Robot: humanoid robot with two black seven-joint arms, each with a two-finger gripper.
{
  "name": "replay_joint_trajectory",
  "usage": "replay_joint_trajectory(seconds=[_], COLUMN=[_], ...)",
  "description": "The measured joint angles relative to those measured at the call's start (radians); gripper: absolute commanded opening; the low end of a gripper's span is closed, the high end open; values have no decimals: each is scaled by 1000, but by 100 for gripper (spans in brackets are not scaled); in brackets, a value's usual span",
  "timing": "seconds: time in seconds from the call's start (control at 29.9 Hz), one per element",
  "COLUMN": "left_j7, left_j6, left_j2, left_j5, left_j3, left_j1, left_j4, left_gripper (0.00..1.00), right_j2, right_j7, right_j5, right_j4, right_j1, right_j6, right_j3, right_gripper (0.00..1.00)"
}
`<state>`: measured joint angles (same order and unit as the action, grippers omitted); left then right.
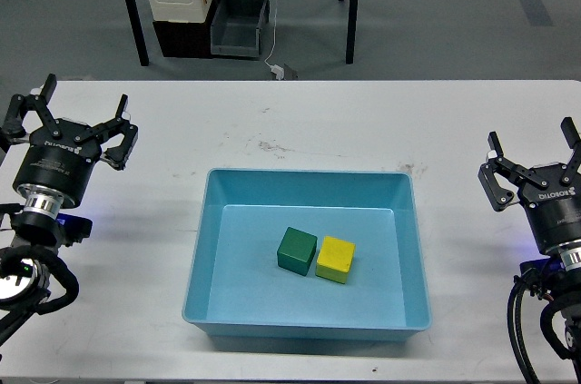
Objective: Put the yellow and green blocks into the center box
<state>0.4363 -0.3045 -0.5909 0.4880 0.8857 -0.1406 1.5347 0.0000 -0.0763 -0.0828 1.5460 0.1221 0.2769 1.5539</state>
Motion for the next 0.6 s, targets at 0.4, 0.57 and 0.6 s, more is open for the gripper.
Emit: replay_joint_trajectory(seconds=[0.4,0.57,0.6], left_j7=[-25,-19,-19], left_j6=[-35,-35,-35], left_j2=[116,142,145], left_j5=[30,31,31], left_j3=[3,6,6], left_j1=[132,141,142], left_j4=[35,36,36], left_gripper=[100,100,100], right_j2=[0,0,0], right_j7=[-9,-7,-7], right_j5=[-55,-55,-55], right_j4=[3,0,0], right_j1=[82,89,89], right_j6=[7,23,25], right_j3=[2,2,2], right_gripper=[100,100,100])
